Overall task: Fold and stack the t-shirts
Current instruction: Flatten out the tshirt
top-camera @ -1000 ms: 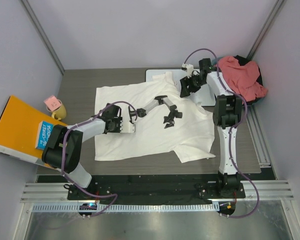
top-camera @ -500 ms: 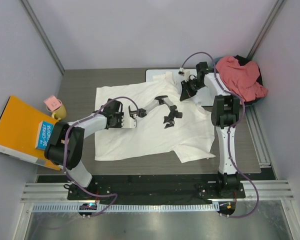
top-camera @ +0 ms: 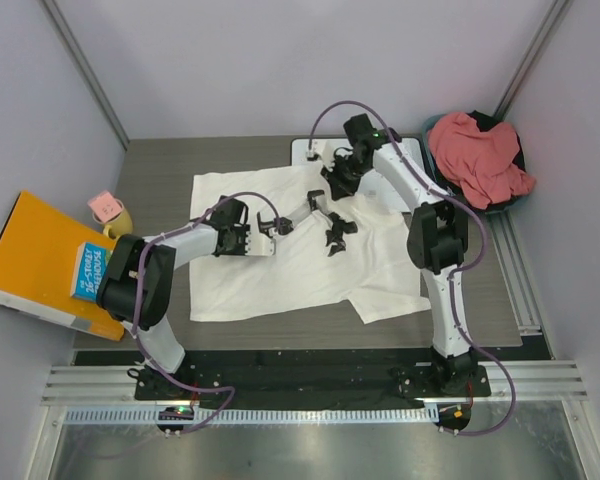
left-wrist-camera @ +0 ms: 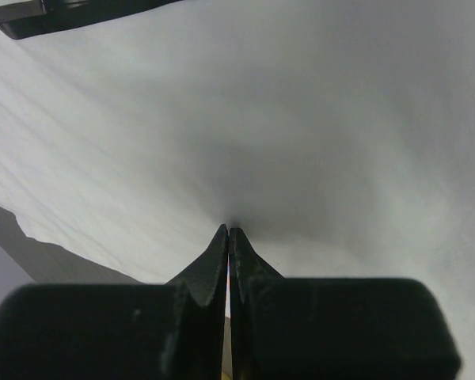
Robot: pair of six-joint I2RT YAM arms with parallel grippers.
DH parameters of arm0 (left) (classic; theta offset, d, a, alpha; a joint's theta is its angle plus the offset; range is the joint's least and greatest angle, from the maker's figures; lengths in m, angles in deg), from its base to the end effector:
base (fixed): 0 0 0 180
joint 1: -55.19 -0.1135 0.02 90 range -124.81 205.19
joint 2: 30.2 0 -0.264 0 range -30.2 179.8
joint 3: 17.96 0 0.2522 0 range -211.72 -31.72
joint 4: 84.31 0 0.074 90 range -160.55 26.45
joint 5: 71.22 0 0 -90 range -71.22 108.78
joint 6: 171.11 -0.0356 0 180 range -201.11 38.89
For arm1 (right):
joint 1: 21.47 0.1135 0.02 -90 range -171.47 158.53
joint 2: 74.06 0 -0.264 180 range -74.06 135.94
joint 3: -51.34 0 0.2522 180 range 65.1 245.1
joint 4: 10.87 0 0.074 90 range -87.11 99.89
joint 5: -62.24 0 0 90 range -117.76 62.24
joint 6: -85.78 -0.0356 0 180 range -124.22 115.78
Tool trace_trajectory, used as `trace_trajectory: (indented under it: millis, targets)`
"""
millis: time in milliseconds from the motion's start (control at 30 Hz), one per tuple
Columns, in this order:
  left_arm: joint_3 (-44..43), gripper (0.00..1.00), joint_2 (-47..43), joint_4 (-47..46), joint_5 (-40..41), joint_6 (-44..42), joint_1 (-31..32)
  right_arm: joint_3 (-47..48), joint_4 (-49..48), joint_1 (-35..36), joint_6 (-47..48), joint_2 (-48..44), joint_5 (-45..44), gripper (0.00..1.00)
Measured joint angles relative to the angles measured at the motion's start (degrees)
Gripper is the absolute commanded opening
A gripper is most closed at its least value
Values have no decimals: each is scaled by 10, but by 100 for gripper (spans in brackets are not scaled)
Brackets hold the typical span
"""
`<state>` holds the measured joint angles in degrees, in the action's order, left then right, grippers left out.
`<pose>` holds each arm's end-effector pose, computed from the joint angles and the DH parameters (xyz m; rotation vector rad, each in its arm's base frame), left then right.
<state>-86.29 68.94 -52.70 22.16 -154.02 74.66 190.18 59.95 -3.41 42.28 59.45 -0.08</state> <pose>0.3111 -0.1078 0.1479 1.9447 1.8928 0.3710 0.4671 0.1697 0.2324 -1.4910 2.1025 0.4773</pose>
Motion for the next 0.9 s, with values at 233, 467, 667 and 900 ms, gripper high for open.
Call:
trace_trajectory:
  millis: [233,467,667,900]
  targets:
    - [-8,0,11,-1,-3,-7,1,20,127,82,83,-23,24,51]
    - [-8,0,11,-2,-4,-11,1,0,183,87,108,-9,32,69]
    - [-8,0,11,-6,-10,-14,1,104,203,59,39,16,35,78]
    - [-8,0,14,-16,-10,-13,1,137,23,-61,-194,23,41,74]
